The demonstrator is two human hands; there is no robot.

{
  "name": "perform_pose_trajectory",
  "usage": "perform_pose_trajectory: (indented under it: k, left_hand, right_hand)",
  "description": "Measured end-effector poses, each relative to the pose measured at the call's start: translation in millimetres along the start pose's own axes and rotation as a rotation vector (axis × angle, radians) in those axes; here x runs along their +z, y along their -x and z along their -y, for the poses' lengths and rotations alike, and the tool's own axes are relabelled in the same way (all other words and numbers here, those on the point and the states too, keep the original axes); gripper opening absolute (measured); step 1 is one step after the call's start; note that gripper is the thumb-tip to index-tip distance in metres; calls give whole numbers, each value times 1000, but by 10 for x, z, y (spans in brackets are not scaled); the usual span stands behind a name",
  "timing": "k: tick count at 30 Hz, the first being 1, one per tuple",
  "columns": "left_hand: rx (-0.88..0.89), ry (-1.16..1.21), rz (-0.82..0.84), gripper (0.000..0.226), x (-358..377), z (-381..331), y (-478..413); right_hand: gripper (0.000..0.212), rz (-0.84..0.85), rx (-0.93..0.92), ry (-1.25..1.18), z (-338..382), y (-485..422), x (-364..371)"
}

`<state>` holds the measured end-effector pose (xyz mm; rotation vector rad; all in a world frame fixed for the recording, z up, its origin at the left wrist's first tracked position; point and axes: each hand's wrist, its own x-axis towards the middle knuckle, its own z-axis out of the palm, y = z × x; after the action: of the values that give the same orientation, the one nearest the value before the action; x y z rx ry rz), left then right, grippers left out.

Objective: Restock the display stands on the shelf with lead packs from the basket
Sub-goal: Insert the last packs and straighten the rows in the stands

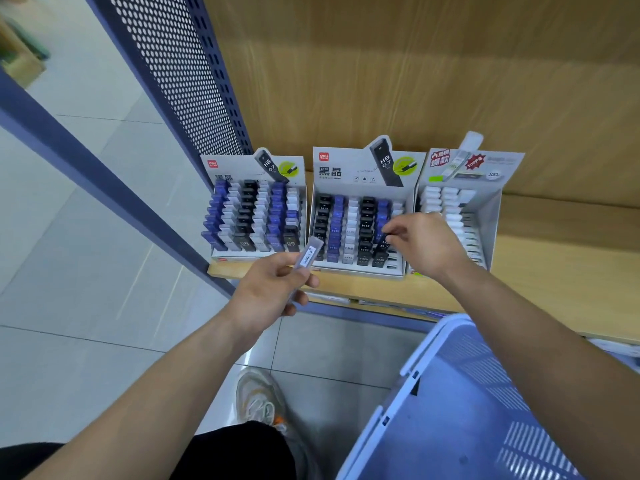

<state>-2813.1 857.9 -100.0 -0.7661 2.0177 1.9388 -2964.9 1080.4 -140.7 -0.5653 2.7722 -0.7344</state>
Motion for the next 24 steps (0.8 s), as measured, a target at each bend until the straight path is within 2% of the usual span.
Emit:
perform_pose_trajectory:
  k: [11, 14, 18, 24]
  left_hand:
    - [-2, 74, -46, 18, -47, -1, 21]
    - [1, 85, -63, 14, -49, -15, 33]
    - [-7, 111, -96, 8, -51, -36, 46]
    - [1, 82, -133, 8, -66, -20, 29]
  right_hand:
    - [19, -21, -84, 123, 0, 17, 39]
    - [20, -25, -79, 111, 11, -1, 54]
    - [9, -27, -69, 63, 31, -24, 31]
    - [11, 37, -93, 82, 52, -61, 9]
